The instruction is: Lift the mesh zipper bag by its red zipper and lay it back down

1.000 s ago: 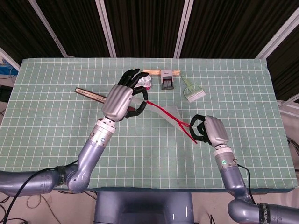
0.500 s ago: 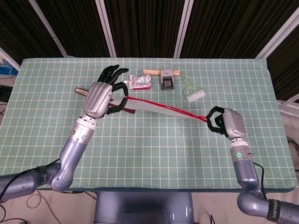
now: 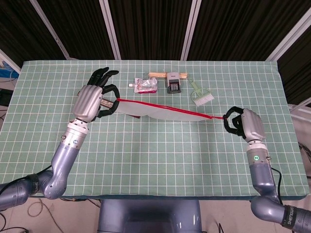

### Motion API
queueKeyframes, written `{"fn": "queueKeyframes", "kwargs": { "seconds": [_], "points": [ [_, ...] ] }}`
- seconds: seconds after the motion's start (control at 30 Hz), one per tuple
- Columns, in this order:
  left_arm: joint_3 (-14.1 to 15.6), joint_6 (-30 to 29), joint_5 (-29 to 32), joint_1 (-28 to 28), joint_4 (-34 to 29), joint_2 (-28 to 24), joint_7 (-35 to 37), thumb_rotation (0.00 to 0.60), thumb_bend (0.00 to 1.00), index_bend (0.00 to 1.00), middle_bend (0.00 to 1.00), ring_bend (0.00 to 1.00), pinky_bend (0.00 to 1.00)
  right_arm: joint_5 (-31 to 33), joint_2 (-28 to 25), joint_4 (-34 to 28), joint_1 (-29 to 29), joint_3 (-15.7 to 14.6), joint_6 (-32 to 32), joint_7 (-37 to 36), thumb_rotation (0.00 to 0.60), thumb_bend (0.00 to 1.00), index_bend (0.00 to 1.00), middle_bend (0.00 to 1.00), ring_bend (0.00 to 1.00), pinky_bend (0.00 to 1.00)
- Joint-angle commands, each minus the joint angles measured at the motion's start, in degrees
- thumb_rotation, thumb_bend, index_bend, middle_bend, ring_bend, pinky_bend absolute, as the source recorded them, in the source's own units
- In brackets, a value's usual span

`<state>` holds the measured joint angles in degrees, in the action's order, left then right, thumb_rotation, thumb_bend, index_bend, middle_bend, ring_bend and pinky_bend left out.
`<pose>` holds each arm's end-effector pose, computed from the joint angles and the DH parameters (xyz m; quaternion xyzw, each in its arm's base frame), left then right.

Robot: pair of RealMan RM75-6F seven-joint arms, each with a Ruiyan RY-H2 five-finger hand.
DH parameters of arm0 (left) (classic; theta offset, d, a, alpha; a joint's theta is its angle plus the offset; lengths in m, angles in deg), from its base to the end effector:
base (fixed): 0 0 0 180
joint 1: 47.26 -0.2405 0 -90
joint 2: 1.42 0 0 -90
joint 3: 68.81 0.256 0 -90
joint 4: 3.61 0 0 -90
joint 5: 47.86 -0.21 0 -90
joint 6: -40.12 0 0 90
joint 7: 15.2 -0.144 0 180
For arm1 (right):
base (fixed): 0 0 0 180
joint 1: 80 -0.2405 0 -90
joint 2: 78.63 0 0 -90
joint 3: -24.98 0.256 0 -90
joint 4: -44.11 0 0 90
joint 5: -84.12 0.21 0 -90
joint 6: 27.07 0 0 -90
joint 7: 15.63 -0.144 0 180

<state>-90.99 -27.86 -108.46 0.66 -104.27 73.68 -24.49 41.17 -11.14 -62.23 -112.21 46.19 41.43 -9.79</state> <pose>-0.0556 0.3753 0.1098 -0.6103 -0.3663 -0.5800 0.3963 -0.1903 -0.3401 0.1358 0.4690 -0.5501 0.4781 0.4987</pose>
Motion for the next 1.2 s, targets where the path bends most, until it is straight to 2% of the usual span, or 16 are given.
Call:
{"fn": "queueKeyframes", "kwargs": {
  "seconds": [0.03, 0.3, 0.43, 0.5, 0.57, 0.67, 0.77, 0.97, 1.2],
  "points": [
    [0.3, 0.2, -0.2, -0.4, 0.1, -0.3, 0.4, 0.600, 0.41, 0.65, 0.14, 0.00, 0.05, 0.1, -0.1, 0.1, 0.1, 0.1, 0.0, -0.1, 0.600, 0.62, 0.75, 1.00, 1.00, 0.94],
    [1.4, 0.7, -0.9, -1.4, 0.1, -0.7, 1.1, 0.600, 0.40, 0.65, 0.14, 0.00, 0.05, -0.1, -0.3, 0.0, 0.3, 0.4, 0.3, 0.1, 0.600, 0.62, 0.75, 1.00, 1.00, 0.93],
    [1.7, 0.9, -1.0, -1.8, -0.2, -0.8, 1.4, 0.600, 0.33, 0.62, 0.14, 0.00, 0.05, -0.3, -0.3, -0.1, 0.4, 0.3, 0.4, 0.4, 0.600, 0.61, 0.73, 0.98, 0.97, 0.87],
    [2.0, 1.2, -1.2, -2.0, -0.5, -1.0, 1.6, 0.600, 0.27, 0.59, 0.13, 0.00, 0.05, -0.6, -0.4, -0.2, 0.4, -0.1, 0.3, 0.9, 0.600, 0.56, 0.63, 0.88, 0.86, 0.75],
    [2.2, 1.1, -1.4, -2.3, -0.7, -1.2, 1.5, 0.600, 0.21, 0.54, 0.12, 0.00, 0.05, -1.0, -0.5, -0.3, 0.4, -0.5, 0.1, 1.6, 0.600, 0.47, 0.44, 0.67, 0.69, 0.58],
    [2.8, 0.9, -2.1, -2.8, -1.0, -1.4, 1.4, 0.600, 0.16, 0.48, 0.10, 0.00, 0.04, -1.1, -1.1, -0.6, 0.4, -1.0, -0.6, 2.3, 0.600, 0.38, 0.24, 0.48, 0.49, 0.42],
    [3.3, 0.8, -2.6, -3.5, -1.7, -1.9, 1.7, 0.600, 0.15, 0.45, 0.10, 0.00, 0.03, -1.0, -1.5, -1.2, 0.5, -1.0, -0.9, 2.3, 0.600, 0.34, 0.16, 0.36, 0.37, 0.32],
    [4.4, 0.2, -3.3, -5.3, -3.3, -3.2, 2.3, 0.600, 0.14, 0.39, 0.09, 0.00, 0.02, -1.3, -2.2, -1.8, 1.0, -1.2, -0.7, 2.1, 0.600, 0.28, 0.06, 0.21, 0.21, 0.26],
    [6.9, -1.7, -5.8, -9.0, -5.0, -6.0, 3.3, 0.600, 0.13, 0.31, 0.06, 0.00, 0.00, -1.8, -3.5, -2.9, 2.2, -2.0, -0.7, 1.6, 0.600, 0.22, 0.00, 0.14, 0.14, 0.25]
  ]
}}
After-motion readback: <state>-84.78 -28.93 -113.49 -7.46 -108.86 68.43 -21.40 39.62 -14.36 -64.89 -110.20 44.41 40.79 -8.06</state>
